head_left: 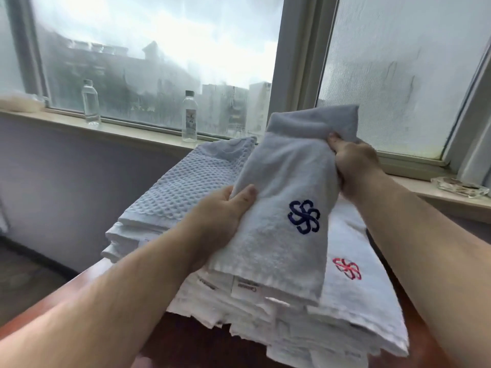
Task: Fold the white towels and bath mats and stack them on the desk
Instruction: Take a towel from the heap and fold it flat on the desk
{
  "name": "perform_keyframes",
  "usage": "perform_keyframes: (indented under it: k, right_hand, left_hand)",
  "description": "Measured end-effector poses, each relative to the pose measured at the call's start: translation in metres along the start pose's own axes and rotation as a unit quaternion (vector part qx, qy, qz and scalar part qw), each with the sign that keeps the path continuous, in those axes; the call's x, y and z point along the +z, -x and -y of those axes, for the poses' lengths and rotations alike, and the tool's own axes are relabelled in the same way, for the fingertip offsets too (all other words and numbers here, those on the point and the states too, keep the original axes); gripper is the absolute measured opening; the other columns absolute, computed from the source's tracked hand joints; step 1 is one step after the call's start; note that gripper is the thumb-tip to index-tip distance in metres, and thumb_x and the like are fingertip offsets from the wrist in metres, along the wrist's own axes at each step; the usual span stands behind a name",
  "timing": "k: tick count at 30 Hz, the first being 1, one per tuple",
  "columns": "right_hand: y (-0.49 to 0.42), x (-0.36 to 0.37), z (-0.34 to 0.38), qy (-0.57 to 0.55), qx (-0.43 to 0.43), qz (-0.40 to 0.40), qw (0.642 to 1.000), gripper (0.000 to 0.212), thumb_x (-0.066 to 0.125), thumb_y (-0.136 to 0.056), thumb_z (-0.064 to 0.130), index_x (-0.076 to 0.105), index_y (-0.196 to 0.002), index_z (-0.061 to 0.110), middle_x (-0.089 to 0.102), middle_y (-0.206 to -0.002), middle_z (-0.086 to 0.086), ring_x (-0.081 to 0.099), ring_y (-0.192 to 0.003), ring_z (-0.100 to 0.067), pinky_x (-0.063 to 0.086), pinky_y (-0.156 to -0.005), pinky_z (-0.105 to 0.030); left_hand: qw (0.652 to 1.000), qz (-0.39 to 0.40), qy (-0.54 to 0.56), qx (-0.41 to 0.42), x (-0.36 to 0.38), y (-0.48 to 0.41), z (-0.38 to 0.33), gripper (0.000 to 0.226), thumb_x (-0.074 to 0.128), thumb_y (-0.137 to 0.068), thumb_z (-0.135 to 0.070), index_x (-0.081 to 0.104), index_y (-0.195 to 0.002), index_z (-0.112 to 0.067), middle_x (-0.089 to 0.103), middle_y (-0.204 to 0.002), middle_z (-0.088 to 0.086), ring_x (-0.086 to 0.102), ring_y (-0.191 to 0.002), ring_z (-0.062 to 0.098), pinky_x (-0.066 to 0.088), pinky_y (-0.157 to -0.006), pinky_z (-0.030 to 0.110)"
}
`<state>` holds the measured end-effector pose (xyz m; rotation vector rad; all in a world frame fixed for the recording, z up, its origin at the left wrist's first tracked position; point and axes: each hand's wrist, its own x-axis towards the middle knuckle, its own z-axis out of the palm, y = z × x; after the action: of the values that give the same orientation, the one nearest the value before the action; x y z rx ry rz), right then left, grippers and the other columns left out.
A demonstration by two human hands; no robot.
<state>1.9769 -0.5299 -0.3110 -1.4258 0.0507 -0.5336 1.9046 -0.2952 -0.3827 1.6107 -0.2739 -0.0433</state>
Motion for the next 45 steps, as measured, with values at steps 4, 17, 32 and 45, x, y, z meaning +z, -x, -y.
perform_keyframes:
  k: [4, 17, 32, 45]
  right_hand:
    - [-0.054, 0.027, -0.058, 0.173, 0.072, 0.013, 0.982, 0.035, 0.058, -0.098, 0.033, 0.065, -0.124, 0.009, 0.069, -0.122, -0.016, 0.068, -0.106, -0.036, 0.056, -0.094, -0.050]
    - [-0.050, 0.026, -0.111, 0.364, -0.186, -0.163, 0.898, 0.038, 0.058, -0.092, 0.023, 0.050, -0.127, 0.012, 0.054, -0.127, -0.018, 0.049, -0.119, -0.036, 0.038, -0.097, -0.039]
    - [-0.101, 0.081, -0.123, 0.612, -0.115, 0.184, 0.760, 0.054, 0.029, -0.103, 0.057, 0.033, -0.155, 0.042, 0.030, -0.164, 0.009, 0.022, -0.152, -0.020, 0.014, -0.121, -0.054]
    - [-0.101, 0.079, -0.125, 0.621, -0.081, 0.211, 0.751, 0.050, 0.026, -0.109, 0.043, 0.025, -0.159, 0.038, 0.020, -0.167, 0.009, 0.015, -0.154, -0.019, 0.011, -0.124, -0.051]
  left_hand:
    - [0.982, -0.054, -0.173, -0.057, -0.008, -0.045, 0.011, 0.032, 0.054, -0.100, -0.046, 0.070, -0.104, -0.019, 0.075, -0.086, -0.005, 0.071, -0.078, 0.015, 0.056, -0.075, 0.025]
    - [0.928, -0.106, -0.356, -0.018, 0.002, -0.048, 0.027, 0.044, 0.055, -0.096, -0.052, 0.044, -0.132, -0.029, 0.059, -0.119, -0.007, 0.057, -0.101, 0.014, 0.044, -0.081, 0.032]
    - [0.782, -0.055, -0.615, 0.088, -0.005, -0.057, 0.058, 0.086, -0.008, -0.079, -0.078, -0.001, -0.157, -0.041, -0.015, -0.166, -0.014, -0.021, -0.149, 0.004, -0.021, -0.117, 0.036]
    - [0.770, -0.019, -0.636, 0.051, 0.000, -0.061, 0.057, 0.078, 0.001, -0.091, -0.071, 0.004, -0.160, -0.034, -0.007, -0.169, -0.005, -0.014, -0.153, 0.013, -0.015, -0.121, 0.043]
